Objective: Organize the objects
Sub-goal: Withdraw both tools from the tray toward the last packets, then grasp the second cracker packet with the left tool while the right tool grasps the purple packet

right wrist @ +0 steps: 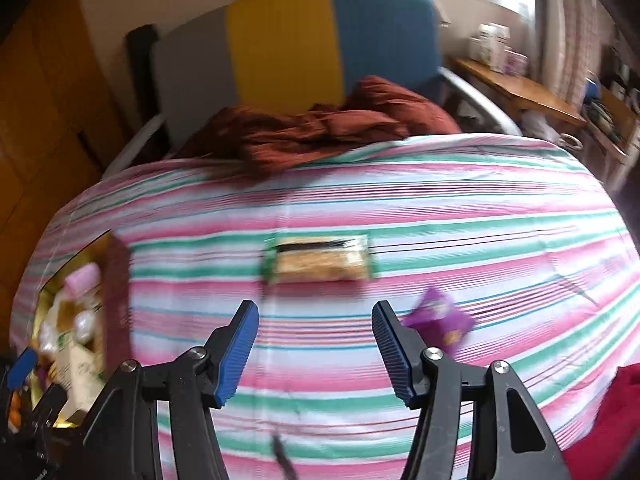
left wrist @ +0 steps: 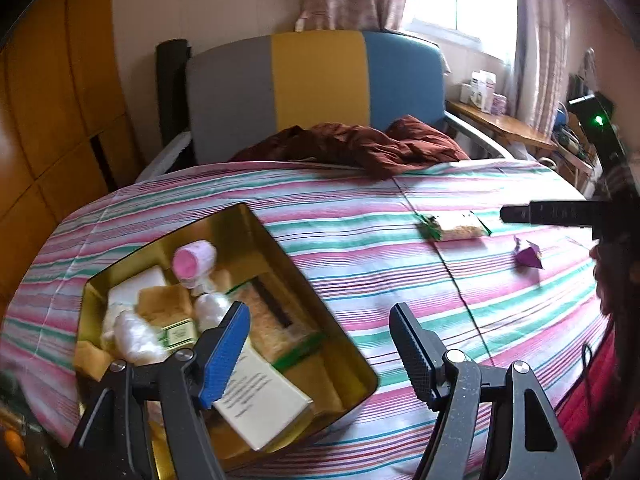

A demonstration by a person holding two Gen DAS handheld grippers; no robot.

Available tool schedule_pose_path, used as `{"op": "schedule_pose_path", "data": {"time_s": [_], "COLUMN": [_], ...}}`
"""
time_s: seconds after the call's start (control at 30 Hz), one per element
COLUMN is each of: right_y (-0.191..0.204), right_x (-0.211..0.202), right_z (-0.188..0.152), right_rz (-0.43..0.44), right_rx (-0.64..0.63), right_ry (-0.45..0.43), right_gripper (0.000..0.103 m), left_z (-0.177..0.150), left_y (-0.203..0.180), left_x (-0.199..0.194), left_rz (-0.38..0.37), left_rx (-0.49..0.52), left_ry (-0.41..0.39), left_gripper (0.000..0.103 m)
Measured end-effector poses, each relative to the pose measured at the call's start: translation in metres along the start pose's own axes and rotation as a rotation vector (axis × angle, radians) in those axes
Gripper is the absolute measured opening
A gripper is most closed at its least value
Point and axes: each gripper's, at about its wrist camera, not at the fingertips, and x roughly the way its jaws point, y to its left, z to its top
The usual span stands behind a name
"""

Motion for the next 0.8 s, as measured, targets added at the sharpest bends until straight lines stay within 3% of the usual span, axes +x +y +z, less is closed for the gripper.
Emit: {"op": "schedule_pose_path", "data": {"time_s": [0.23,0.4,0.8], "right_y": [-0.069,-0.109,-0.127], "right_x": [0.016,0.034,0.041], "right_z": [0.012,-0.001,-0.005], "right_rz": [-0.099,-0.059,-0.040], "right_rx": [0.112,0.277,0.380], "right_ry": [0.000,0.052,0.090], "right_gripper": [0.060,0.060,0.060], "left_z": [0.005,0.008,0.023], "left_y": [-0.024,-0.039,-0.074], "left_x": [0.013,0.024,0.066], "left_rz": [-0.033,-0.042,-0.088], "left_rx": [0.059,0.092,0.131], "left_ry": [0.020,0.041,0.111], "left_gripper": [0.073,0.073,0.073]}}
